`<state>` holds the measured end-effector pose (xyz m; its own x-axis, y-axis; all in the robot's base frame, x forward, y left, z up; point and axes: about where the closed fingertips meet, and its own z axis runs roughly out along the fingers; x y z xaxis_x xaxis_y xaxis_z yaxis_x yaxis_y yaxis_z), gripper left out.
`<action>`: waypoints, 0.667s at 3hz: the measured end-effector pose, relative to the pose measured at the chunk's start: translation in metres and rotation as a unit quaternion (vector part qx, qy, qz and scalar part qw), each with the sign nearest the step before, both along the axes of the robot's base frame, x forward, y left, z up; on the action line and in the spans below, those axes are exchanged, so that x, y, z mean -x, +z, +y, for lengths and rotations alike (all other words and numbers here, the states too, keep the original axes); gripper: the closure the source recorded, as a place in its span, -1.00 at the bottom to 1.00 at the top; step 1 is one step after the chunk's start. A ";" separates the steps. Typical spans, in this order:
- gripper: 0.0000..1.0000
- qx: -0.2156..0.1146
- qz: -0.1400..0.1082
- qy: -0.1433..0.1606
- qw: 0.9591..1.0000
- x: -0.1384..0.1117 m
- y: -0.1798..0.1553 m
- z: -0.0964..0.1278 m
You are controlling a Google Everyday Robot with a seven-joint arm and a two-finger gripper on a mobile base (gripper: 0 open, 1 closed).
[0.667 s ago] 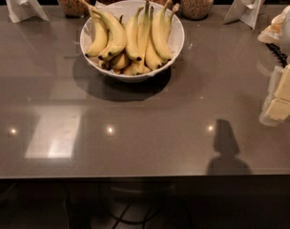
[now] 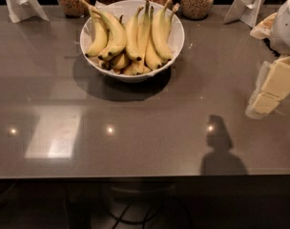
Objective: Pick banana from white bowl
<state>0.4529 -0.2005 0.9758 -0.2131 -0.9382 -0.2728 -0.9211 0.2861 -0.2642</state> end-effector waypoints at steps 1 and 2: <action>-1.00 -0.043 -0.033 -0.019 0.998 -0.032 -0.005 0.030; -1.00 -0.079 -0.058 -0.042 0.994 -0.060 -0.008 0.054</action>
Offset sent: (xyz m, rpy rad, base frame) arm 0.0966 0.0810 -0.0120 0.2504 -0.1759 -0.1480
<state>0.5132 -0.1461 0.9681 -0.2473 -0.8620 -0.4425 -0.8580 0.4070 -0.3133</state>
